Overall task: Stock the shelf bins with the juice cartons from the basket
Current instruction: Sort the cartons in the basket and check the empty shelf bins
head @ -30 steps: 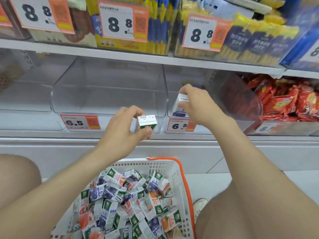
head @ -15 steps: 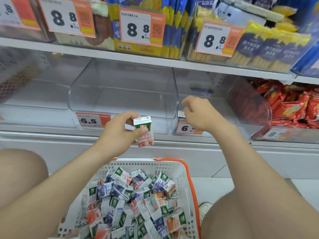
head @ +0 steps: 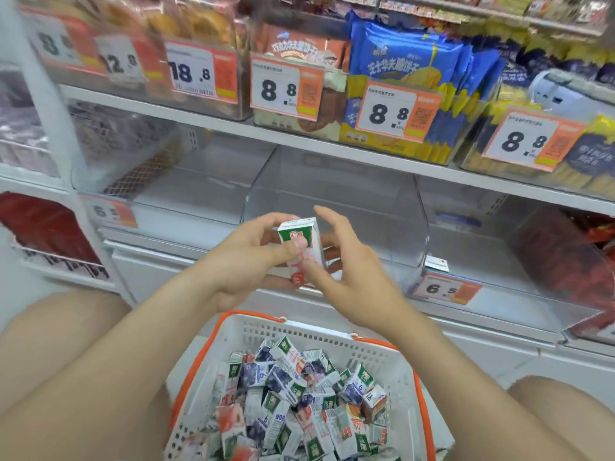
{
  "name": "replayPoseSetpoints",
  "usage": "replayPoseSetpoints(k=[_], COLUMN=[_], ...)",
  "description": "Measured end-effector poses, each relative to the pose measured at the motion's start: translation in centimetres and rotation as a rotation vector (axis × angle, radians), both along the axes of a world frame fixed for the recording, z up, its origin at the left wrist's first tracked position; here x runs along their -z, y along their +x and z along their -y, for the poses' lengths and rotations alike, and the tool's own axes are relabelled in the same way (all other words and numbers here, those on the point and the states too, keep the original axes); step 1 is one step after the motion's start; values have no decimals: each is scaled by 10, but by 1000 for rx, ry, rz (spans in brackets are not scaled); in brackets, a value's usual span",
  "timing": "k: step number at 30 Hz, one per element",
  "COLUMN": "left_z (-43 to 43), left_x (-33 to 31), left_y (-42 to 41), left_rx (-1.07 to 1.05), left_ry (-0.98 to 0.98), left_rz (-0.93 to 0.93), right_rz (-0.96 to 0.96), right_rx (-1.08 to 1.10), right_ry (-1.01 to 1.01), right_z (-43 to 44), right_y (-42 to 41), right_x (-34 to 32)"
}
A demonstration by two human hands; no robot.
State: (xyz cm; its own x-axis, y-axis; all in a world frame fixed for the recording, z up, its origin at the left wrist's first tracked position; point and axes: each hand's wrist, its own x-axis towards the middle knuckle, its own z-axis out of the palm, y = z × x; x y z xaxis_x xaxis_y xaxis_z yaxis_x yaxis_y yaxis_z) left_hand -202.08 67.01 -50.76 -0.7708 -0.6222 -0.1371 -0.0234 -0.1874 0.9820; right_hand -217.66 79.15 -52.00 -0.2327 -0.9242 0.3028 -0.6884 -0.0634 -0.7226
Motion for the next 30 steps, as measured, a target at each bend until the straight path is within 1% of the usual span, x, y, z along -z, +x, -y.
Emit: replayPoseSetpoints(k=[2,4,6,8,9,10,12,13,14,15,16,18,19,24,27,30], left_z=[13,28,43,57,66,76,103,118,132,145,158,176,183,192,189,186], left_x=[-1,-1,-2,-5,-3,-1,9,15,20,24,26,31,34,46,50,51], left_y=[13,29,44,58,64,70,83,90,98,105,113,126,132,147,140,133], left_rx=[-51,-65,-45,-55,-94,-153,-223,-220,-194,-161,-136,-113,-108,-53,-59,-31], left_ry=[-48,-154,-248,-335,-438,-602,-1004,-1126,-1157,-1126,-1059,-942,-921,-945,-849,-765], left_rz=[10,49,80,111,166,269,607,802,982,1120,1213,1296,1313,1345,1373,1425], right_rz=[33,72,39,-3,10,33,19,-14,-54,-97,-141,-207,-217,-207,-171,-148], right_rx=[15,29,34,42,52,61,72,66,52,31,6,-34,-40,-25,-31,-50], right_ry=[-36,-43,-30,-63,-98,-140,-242,-283,-311,-321,-314,-257,-232,-124,49,219], right_z=[16,32,51,71,82,94,119,133,148,164,180,215,233,323,366,389], right_y=[13,25,38,51,58,66,80,86,91,94,98,106,112,140,159,175], right_x=[-1,-2,-3,-2,-1,-1,-2,-3,-3,-3,-3,0,3,22,28,28])
